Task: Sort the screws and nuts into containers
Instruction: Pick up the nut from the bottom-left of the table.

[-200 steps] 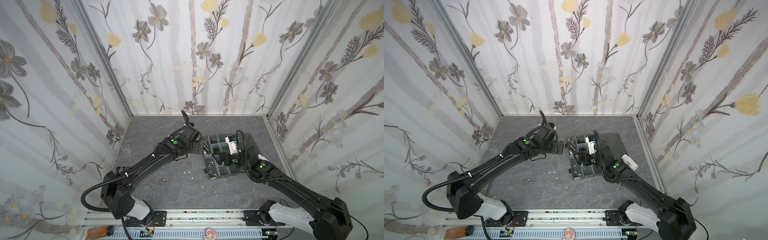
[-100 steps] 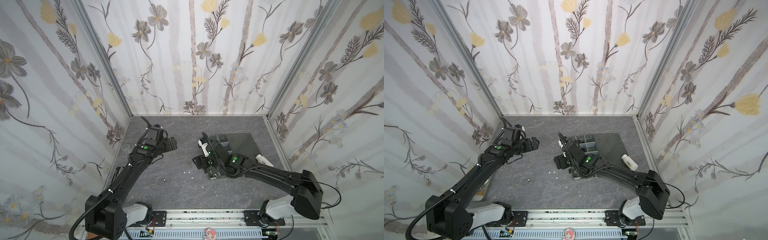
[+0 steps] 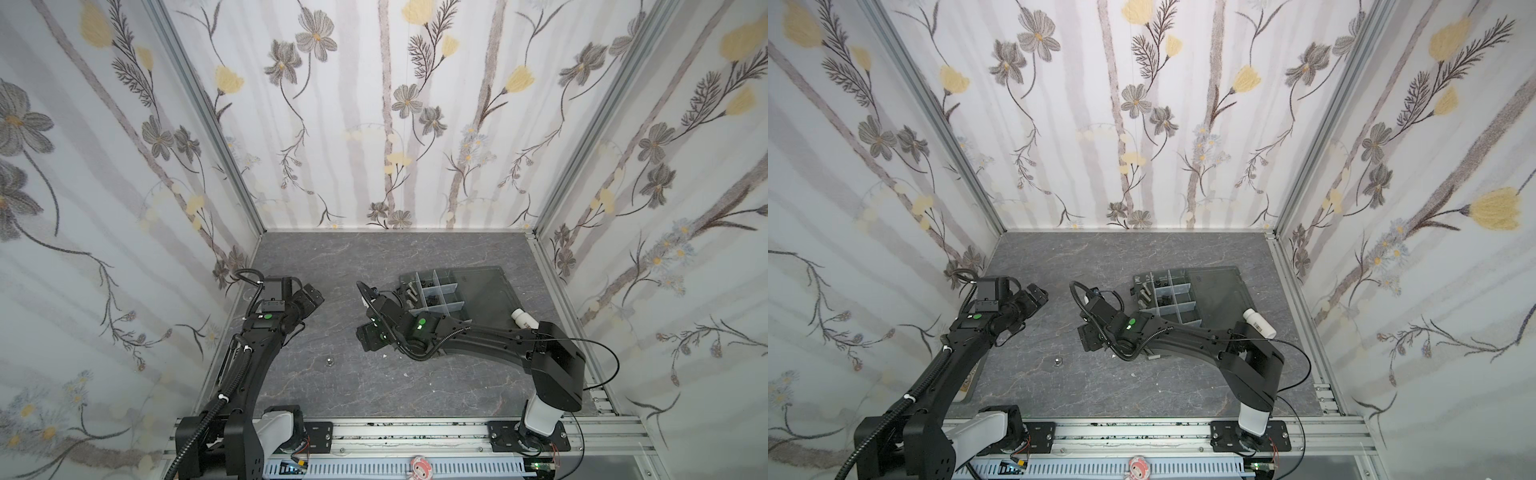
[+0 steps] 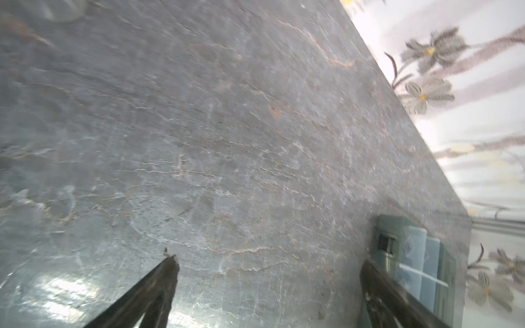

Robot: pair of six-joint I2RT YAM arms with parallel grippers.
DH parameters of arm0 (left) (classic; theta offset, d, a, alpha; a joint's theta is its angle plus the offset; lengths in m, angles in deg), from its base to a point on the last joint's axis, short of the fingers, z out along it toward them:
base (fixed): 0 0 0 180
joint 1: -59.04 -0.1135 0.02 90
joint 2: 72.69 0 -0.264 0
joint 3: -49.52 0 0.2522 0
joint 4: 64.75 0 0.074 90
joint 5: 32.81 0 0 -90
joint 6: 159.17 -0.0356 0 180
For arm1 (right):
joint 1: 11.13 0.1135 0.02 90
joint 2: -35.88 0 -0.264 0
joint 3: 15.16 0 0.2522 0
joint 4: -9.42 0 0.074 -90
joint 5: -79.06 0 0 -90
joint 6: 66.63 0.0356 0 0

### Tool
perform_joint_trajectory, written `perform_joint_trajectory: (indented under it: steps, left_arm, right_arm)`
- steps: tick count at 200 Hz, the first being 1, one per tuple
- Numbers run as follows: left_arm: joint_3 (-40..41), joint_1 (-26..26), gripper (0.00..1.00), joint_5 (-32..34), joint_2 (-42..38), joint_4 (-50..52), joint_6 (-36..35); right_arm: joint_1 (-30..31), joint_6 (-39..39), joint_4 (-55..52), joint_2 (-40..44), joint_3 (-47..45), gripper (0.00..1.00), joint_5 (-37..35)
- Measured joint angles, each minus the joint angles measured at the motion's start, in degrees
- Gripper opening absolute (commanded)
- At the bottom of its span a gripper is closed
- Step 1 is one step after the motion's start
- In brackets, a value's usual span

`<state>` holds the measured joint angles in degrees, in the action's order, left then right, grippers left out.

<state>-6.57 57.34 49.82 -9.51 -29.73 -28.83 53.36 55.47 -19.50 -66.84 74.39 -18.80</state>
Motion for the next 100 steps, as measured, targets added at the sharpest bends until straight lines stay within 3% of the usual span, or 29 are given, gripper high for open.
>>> perform_joint_trajectory:
  steps: [59,100]
  left_arm:
    - [4.22,-5.35,1.00,6.67,-4.37,0.28,7.34]
    - [7.76,-11.65,1.00,7.76,-6.67,0.50,10.16]
  right_arm:
    - [1.46,3.69,-0.55,-8.26,6.05,0.78,1.73]
    - [3.19,5.38,-2.29,-13.70,11.87,0.79,1.97]
